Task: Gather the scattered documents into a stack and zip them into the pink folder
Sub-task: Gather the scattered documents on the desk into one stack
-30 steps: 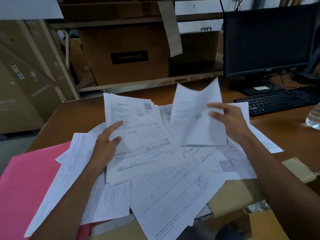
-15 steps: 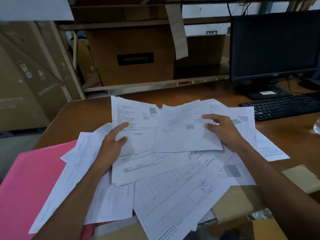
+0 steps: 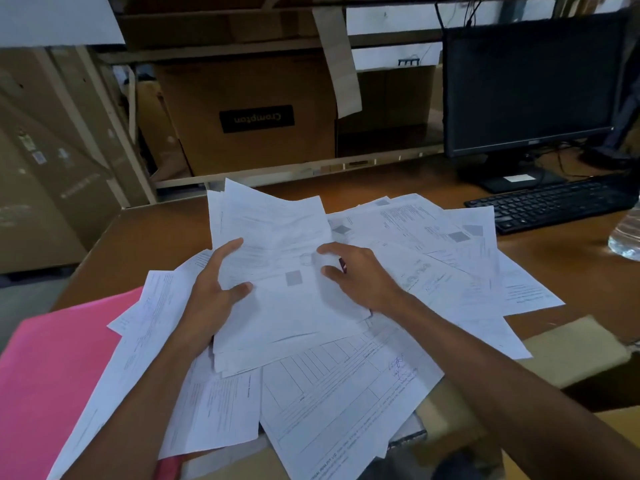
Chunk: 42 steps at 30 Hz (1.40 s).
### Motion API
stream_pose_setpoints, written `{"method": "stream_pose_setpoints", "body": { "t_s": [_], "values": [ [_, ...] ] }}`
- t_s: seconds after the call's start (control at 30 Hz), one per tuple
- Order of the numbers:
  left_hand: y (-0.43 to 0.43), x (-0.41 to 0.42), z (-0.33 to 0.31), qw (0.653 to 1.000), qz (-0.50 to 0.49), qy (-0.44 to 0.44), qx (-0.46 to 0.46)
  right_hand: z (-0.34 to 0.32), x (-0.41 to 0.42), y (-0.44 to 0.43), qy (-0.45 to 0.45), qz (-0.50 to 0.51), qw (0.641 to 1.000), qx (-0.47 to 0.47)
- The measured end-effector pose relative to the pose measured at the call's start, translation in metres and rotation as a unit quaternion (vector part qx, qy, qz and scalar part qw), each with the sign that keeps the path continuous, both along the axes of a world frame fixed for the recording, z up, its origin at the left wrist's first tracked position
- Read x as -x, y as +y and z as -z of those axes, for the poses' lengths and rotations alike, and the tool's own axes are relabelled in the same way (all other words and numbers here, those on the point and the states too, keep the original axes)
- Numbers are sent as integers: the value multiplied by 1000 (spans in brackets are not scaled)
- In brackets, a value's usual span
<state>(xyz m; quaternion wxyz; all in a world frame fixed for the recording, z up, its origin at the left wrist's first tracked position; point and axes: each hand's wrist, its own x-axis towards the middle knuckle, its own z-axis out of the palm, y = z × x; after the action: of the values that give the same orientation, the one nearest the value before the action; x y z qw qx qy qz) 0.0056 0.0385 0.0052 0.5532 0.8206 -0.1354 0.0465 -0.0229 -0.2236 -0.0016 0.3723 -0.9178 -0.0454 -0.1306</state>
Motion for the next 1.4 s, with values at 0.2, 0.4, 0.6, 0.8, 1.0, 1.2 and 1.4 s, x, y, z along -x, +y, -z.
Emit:
{"method": "stream_pose_setpoints", "body": {
  "t_s": [0.2,0.4,0.6,0.8,1.0,1.2,1.4],
  "values": [
    [6,-5,1,1000,-24,10,6,-3,5,-60,22,150,979,137],
    [3,-5,0,999,-37,10,-8,-3,11,-91,122,189,961,163],
    [3,-4,1,999,-34,9,-13,-7,7,-89,79,153,975,140],
    [4,-4,0,999,-33,7,-16,-15,6,-117,-43,199,978,-51],
    [4,-7,1,999,-30,12,-3,-12,17,-142,-169,301,908,-238],
    [3,-3,-1,999,-35,17,2,-16,11,-139,-113,159,836,-513],
    [0,2,-6,999,-12,23,32,-22,14,-106,21,17,824,-566]
  ]
}}
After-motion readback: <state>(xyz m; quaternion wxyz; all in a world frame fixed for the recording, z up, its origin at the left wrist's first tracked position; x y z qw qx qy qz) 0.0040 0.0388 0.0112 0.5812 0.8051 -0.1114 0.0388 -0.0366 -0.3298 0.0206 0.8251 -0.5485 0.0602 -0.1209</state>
